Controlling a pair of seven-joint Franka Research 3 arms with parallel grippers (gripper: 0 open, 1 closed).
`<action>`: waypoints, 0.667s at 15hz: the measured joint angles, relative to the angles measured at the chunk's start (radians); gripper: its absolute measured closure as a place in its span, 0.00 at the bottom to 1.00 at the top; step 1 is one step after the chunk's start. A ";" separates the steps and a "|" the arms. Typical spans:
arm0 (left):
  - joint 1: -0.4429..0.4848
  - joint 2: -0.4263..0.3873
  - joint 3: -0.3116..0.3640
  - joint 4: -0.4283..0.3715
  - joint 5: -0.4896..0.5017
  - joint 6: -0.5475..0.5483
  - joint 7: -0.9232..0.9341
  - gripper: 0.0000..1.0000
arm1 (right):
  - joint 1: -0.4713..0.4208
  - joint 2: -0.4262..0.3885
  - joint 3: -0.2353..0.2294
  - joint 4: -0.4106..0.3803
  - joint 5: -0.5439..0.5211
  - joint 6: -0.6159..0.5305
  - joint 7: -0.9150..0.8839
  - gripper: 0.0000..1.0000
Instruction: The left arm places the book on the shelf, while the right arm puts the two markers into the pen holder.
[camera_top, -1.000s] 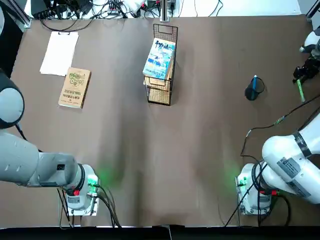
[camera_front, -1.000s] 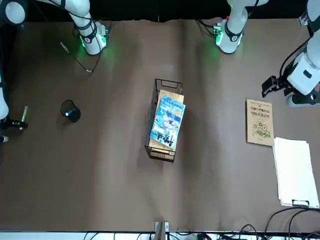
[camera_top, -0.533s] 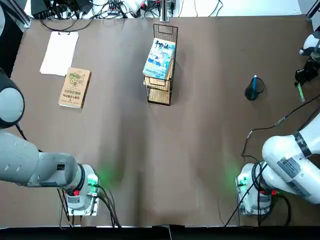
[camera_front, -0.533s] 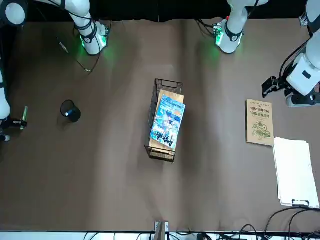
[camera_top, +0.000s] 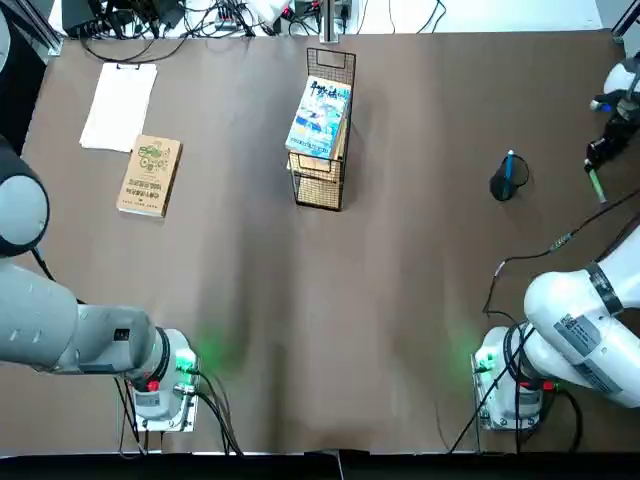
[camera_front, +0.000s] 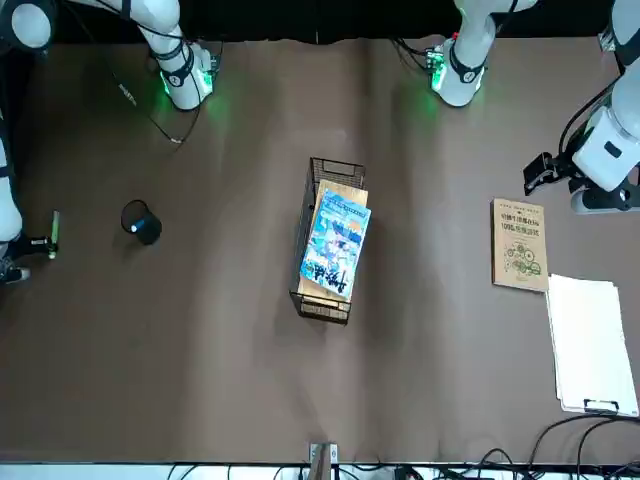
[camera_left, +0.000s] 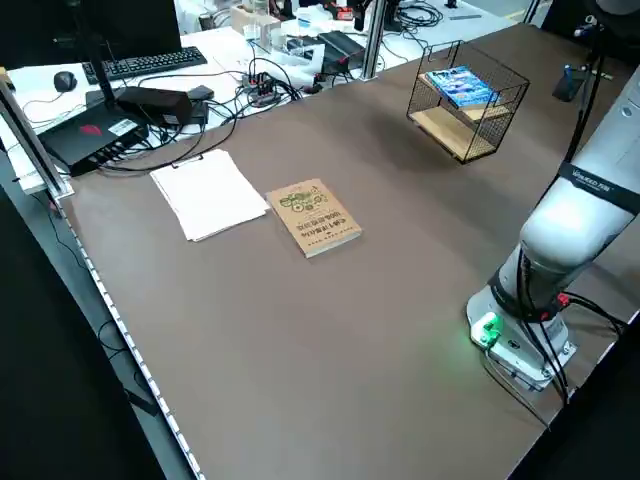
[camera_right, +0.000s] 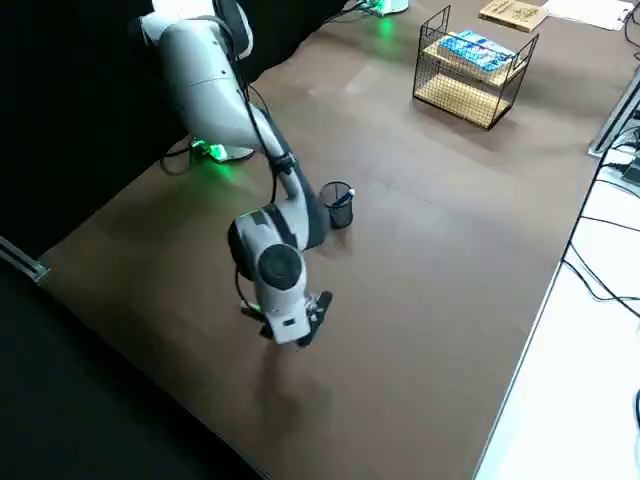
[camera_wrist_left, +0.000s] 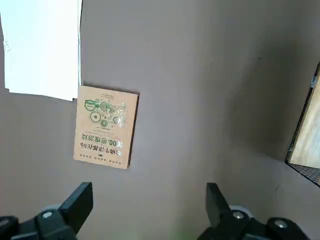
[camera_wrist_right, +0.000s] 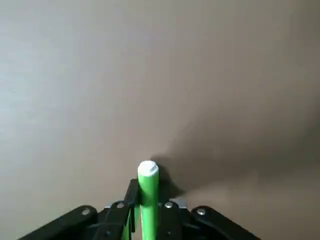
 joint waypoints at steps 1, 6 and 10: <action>0.000 0.000 0.000 0.000 0.000 0.000 0.000 0.00 | 0.000 -0.005 0.029 0.003 0.009 -0.041 -0.023 0.82; -0.001 0.000 0.000 0.000 0.005 0.000 0.000 0.00 | -0.068 -0.080 0.242 0.019 0.251 -0.351 -0.125 0.82; -0.003 0.000 -0.001 0.000 0.019 0.000 0.000 0.00 | -0.236 -0.104 0.415 0.018 0.476 -0.591 -0.192 0.82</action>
